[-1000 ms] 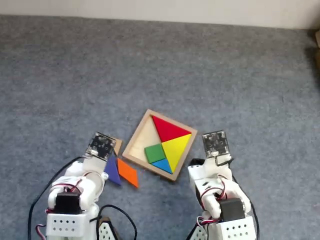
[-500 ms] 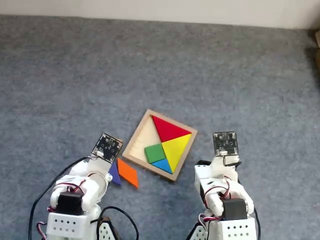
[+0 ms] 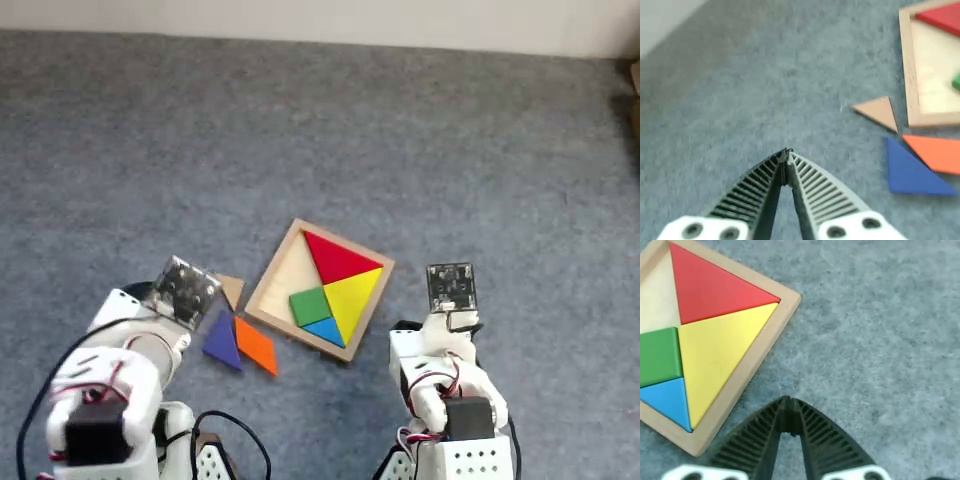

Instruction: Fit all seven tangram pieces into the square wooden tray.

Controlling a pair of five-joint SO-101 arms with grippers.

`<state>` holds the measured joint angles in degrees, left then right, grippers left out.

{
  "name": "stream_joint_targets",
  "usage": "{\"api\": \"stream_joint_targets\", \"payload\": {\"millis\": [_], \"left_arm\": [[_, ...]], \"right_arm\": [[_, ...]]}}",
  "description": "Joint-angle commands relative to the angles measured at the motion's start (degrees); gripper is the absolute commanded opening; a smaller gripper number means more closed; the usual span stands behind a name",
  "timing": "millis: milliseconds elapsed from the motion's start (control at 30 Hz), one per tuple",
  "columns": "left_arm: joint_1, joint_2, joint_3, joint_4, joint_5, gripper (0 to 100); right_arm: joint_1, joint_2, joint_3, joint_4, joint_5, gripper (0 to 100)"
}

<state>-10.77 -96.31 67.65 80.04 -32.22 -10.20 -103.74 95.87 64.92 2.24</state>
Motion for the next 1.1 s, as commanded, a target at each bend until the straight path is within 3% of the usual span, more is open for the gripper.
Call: {"api": "stream_joint_targets", "payload": {"millis": [0,133,267,700,1067], "left_arm": [[-1.01,18.07,-12.09,3.25,-0.79,10],[-1.10,33.01,-16.57,3.16,3.69,23],[-0.75,43.38,-17.27,-3.25,11.43,29],[3.56,63.78,-17.54,-17.58,40.70,29],[6.81,73.98,-17.54,-28.57,50.55,29]], "right_arm": [[0.92,0.04,6.02,0.22,-0.26,0.4],[0.92,0.04,6.02,0.22,-0.26,0.4],[0.92,0.04,6.02,0.22,-0.26,0.4],[0.92,0.04,6.02,0.22,-0.26,0.4],[0.92,0.04,6.02,0.22,-0.26,0.4]]}}
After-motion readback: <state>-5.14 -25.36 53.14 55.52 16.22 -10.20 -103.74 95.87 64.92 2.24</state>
